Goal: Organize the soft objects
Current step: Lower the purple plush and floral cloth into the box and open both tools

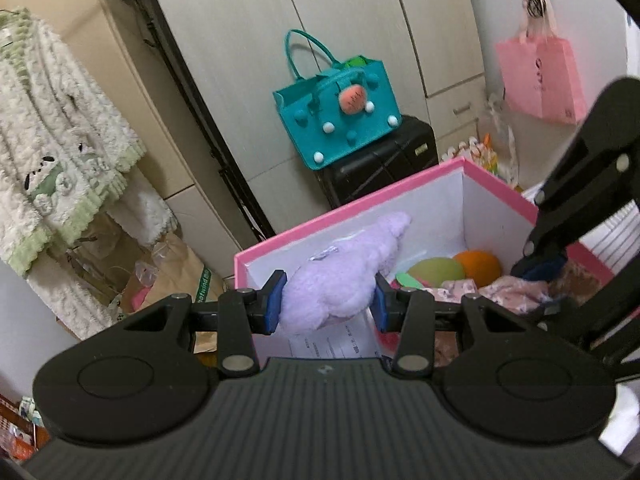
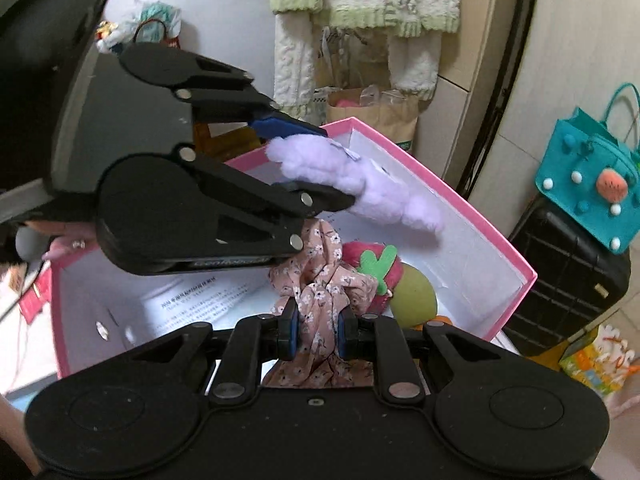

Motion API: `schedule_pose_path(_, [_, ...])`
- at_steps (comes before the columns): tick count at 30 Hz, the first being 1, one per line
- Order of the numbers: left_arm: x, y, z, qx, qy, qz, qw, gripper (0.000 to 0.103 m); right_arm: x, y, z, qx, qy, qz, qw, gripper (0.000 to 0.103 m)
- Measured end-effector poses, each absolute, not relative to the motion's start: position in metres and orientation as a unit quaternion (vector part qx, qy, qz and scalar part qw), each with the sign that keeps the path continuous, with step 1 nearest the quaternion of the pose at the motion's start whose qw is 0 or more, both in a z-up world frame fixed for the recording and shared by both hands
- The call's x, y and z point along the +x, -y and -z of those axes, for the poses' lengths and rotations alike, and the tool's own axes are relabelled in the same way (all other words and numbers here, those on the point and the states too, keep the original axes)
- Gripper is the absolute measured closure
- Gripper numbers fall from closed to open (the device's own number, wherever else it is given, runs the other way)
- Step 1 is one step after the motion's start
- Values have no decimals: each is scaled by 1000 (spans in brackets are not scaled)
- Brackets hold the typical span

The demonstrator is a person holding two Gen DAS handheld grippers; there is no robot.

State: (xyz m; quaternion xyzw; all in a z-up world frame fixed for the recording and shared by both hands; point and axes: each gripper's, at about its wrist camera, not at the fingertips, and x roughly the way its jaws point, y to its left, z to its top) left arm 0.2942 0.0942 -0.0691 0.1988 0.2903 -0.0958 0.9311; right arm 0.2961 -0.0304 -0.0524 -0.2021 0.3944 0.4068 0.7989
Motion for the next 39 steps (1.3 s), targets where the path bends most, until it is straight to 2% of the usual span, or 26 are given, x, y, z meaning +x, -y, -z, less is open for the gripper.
schedule_pose_path(8, [307, -88, 82, 205, -340, 88, 914, 60, 298, 31, 58, -222, -390, -409, 795, 81])
schedule_pose_path(10, [311, -86, 85, 215, -353, 85, 907, 57, 301, 31, 60, -224, -390, -408, 795, 81])
schedule_pose_path(14, [313, -88, 84, 205, -377, 94, 898, 46, 302, 31, 62, -231, -392, -403, 794, 81])
schedule_pose_path(16, [309, -95, 78, 183, -378, 101, 902, 34, 302, 31, 62, -233, -392, -403, 793, 80])
schedule_pose_path(17, [306, -100, 74, 169, -377, 107, 904, 33, 301, 31, 62, -233, -392, -404, 793, 80])
schedule_pose_path(23, [288, -130, 52, 106, -357, 112, 921, 33, 291, 35, 56, -227, -388, -405, 796, 80])
schedule_pose_path(39, [230, -165, 28, 56, -369, 91, 923, 32, 264, 6, 54, -128, -438, -442, 773, 78])
